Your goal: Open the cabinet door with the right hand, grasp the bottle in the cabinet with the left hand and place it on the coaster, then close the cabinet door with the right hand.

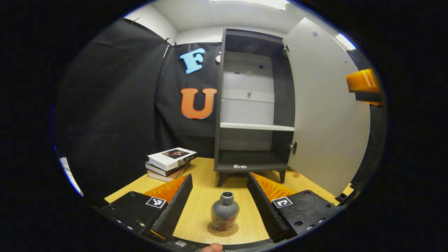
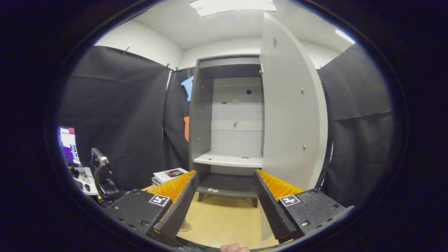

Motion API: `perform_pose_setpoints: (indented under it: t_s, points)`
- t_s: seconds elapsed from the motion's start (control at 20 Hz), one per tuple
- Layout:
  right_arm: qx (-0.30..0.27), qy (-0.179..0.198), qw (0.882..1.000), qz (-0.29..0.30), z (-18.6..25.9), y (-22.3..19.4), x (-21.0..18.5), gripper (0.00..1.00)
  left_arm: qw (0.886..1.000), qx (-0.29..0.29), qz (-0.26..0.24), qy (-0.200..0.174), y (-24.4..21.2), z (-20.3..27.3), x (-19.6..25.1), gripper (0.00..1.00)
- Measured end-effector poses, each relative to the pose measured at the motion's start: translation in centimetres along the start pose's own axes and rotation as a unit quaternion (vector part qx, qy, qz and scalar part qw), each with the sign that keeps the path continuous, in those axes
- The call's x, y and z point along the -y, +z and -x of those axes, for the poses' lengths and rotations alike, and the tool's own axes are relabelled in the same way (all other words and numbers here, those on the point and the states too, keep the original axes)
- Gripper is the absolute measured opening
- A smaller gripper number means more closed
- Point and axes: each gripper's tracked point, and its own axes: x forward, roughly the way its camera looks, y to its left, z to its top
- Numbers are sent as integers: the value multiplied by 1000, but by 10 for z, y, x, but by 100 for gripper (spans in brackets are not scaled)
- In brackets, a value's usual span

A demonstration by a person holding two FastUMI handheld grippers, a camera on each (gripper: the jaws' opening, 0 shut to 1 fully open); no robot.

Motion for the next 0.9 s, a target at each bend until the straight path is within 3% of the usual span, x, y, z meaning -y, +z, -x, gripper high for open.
perform_pose_setpoints:
  t_s: [0.3,0.5,0.7,0.9]
  points:
    - [3,-40,999,-8,26,18,36,99,999,18,6,-30,73,6,10,94]
    - [14,-106,994,-9,56,39,104,99,999,25,-4,-44,101,8,15,95]
    - [25,-197,980,-15,69,59,187,98,997,36,-23,-58,105,9,22,94]
    - [29,-225,973,-35,47,66,229,99,997,26,-20,-65,100,12,23,94]
